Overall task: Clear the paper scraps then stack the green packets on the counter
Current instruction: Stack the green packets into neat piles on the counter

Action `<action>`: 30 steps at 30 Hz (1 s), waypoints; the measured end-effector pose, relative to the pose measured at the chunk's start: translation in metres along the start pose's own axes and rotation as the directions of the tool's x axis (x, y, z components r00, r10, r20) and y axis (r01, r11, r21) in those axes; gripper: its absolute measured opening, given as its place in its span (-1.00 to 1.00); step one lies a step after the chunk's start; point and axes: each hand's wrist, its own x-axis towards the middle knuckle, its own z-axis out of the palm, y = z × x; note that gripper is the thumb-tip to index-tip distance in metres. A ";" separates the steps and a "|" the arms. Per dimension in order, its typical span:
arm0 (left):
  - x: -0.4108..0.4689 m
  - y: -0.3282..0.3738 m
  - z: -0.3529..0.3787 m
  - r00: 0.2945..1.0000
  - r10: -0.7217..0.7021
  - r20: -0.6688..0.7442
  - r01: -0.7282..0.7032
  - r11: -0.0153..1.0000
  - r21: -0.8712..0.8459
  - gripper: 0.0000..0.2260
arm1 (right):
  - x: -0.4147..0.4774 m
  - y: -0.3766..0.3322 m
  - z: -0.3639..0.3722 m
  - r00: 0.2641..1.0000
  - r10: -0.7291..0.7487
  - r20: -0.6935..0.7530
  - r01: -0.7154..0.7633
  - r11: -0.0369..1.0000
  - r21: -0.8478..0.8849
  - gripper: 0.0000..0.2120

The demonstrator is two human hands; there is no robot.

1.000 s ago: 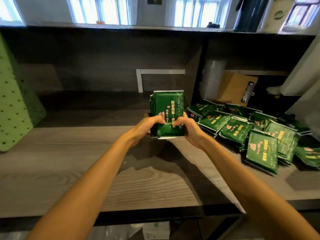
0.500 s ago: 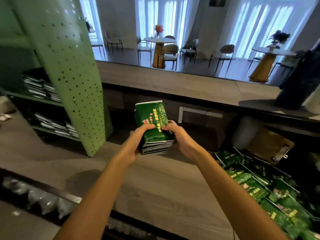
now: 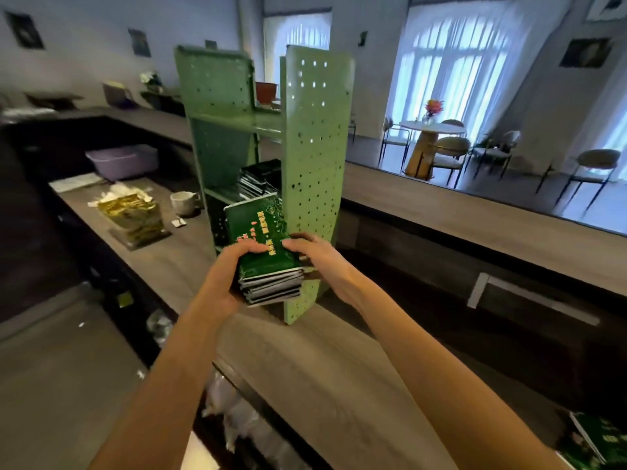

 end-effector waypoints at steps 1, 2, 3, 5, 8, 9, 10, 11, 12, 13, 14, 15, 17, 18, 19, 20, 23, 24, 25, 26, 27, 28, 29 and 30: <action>0.008 0.009 -0.013 1.000 0.005 0.006 -0.005 0.999 -0.032 -0.83 | 0.012 -0.005 0.008 1.000 -0.011 0.001 0.011 1.000 -0.002 -0.65; 0.016 0.017 -0.024 1.000 0.010 0.010 -0.010 0.998 -0.057 -0.82 | 0.023 -0.008 0.014 1.000 -0.018 -0.004 0.018 1.000 0.005 -0.69; 0.027 0.026 -0.035 1.000 0.022 0.005 -0.022 0.997 -0.068 -0.81 | 0.034 -0.012 0.021 0.999 -0.033 -0.015 0.034 0.999 0.019 -0.72; 0.051 0.047 -0.061 0.998 0.055 0.009 -0.055 0.997 -0.062 -0.81 | 0.063 -0.021 0.039 0.996 -0.063 -0.065 0.066 0.997 0.047 -0.77; 0.091 0.079 -0.095 0.998 0.053 0.017 -0.053 0.999 0.009 -0.84 | 0.113 -0.033 0.062 0.951 -0.213 -0.223 0.172 0.967 -0.190 -0.82; 0.104 0.091 -0.105 0.999 0.050 0.018 -0.051 0.998 0.035 -0.85 | 0.128 -0.037 0.069 0.918 -0.289 -0.272 0.202 0.930 -0.307 -0.81; 0.117 0.102 -0.114 0.999 0.044 0.023 -0.045 0.998 0.053 -0.85 | 0.142 -0.040 0.076 0.876 -0.360 -0.320 0.216 0.888 -0.407 -0.80; 0.130 0.112 -0.123 0.999 0.026 0.027 -0.027 0.997 0.071 -0.86 | 0.153 -0.043 0.081 0.832 -0.423 -0.358 0.223 0.847 -0.482 -0.80; 0.142 0.122 -0.129 0.999 -0.001 0.035 -0.002 0.996 0.092 -0.88 | 0.164 -0.045 0.085 0.790 -0.478 -0.383 0.224 0.807 -0.546 -0.80; 0.153 0.131 -0.134 0.999 -0.029 0.042 0.024 0.993 0.115 -0.89 | 0.174 -0.047 0.087 0.757 -0.526 -0.387 0.210 0.757 -0.619 -0.80; 0.165 0.140 -0.139 0.997 -0.057 0.053 0.049 0.989 0.137 -0.89 | 0.184 -0.048 0.089 0.745 -0.559 -0.364 0.171 0.687 -0.706 -0.77; 0.176 0.148 -0.142 0.995 -0.082 0.064 0.070 0.984 0.164 -0.89 | 0.192 -0.048 0.090 0.755 -0.571 -0.321 0.115 0.598 -0.793 -0.73; 0.198 0.161 -0.146 0.986 -0.133 0.098 0.107 0.967 0.230 -0.87 | 0.207 -0.049 0.091 0.808 -0.526 -0.267 -0.009 0.441 -0.897 -0.60; 0.208 0.167 -0.146 0.981 -0.157 0.116 0.121 0.957 0.264 -0.84 | 0.212 -0.050 0.091 0.829 -0.492 -0.266 -0.066 0.387 -0.920 -0.53; 0.218 0.172 -0.146 0.976 -0.174 0.130 0.129 0.947 0.296 -0.84 | 0.216 -0.050 0.091 0.843 -0.464 -0.272 -0.111 0.346 -0.932 -0.48; 0.226 0.176 -0.144 0.972 -0.187 0.140 0.134 0.938 0.320 -0.84 | 0.220 -0.050 0.091 0.855 -0.437 -0.281 -0.147 0.315 -0.938 -0.44; 0.249 0.184 -0.137 0.964 -0.204 0.169 0.131 0.921 0.366 -0.87 | 0.229 -0.051 0.091 0.876 -0.371 -0.309 -0.217 0.269 -0.938 -0.40; 0.257 0.186 -0.135 0.961 -0.210 0.180 0.128 0.916 0.381 -0.86 | 0.230 -0.052 0.091 0.871 -0.375 -0.317 -0.230 0.258 -0.938 -0.41; 0.265 0.186 -0.132 0.958 -0.218 0.187 0.129 0.908 0.399 -0.84 | 0.230 -0.053 0.090 0.864 -0.383 -0.327 -0.243 0.253 -0.937 -0.41; 0.272 0.186 -0.130 0.954 -0.232 0.191 0.136 0.899 0.417 -0.83 | 0.230 -0.054 0.090 0.858 -0.385 -0.340 -0.255 0.254 -0.933 -0.41; 0.280 0.186 -0.128 0.949 -0.247 0.197 0.143 0.892 0.428 -0.81 | 0.230 -0.054 0.089 0.855 -0.382 -0.352 -0.268 0.256 -0.929 -0.41; 0.286 0.185 -0.126 0.943 -0.261 0.207 0.151 0.889 0.433 -0.80 | 0.231 -0.054 0.088 0.853 -0.377 -0.362 -0.281 0.252 -0.926 -0.42; 0.292 0.185 -0.123 0.938 -0.269 0.219 0.153 0.886 0.437 -0.80 | 0.232 -0.053 0.088 0.851 -0.374 -0.368 -0.294 0.243 -0.925 -0.43; 0.298 0.184 -0.121 0.930 -0.285 0.232 0.157 0.880 0.449 -0.80 | 0.232 -0.052 0.087 0.849 -0.375 -0.372 -0.302 0.234 -0.924 -0.44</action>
